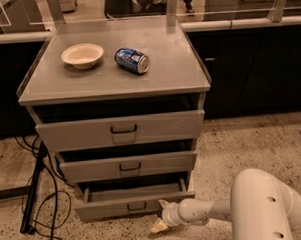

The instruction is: Close bottom drawer

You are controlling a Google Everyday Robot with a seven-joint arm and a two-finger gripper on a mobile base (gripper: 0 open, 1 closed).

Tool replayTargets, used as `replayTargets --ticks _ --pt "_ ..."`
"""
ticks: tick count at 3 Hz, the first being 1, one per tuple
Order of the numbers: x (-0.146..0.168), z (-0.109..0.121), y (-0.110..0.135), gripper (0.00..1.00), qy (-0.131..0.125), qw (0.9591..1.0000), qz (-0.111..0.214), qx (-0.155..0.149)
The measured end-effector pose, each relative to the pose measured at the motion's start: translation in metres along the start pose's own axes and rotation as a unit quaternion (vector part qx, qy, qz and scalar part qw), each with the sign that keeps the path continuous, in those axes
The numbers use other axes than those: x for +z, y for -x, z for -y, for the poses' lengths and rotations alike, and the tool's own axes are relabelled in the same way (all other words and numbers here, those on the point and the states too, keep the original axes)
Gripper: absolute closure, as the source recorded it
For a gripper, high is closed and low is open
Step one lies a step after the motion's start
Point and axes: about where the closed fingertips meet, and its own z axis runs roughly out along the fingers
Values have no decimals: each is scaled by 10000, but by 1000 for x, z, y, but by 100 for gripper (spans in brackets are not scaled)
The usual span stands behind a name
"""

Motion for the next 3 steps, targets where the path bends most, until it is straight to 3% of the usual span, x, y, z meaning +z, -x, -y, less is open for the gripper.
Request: replayTargets --ticks 1,2,3 --pt "7 23 9 0 -186 9996 -55 -186" --pt "21 52 22 0 -305 9981 -135 -519" --pt "21 52 22 0 -305 9981 -135 -519"
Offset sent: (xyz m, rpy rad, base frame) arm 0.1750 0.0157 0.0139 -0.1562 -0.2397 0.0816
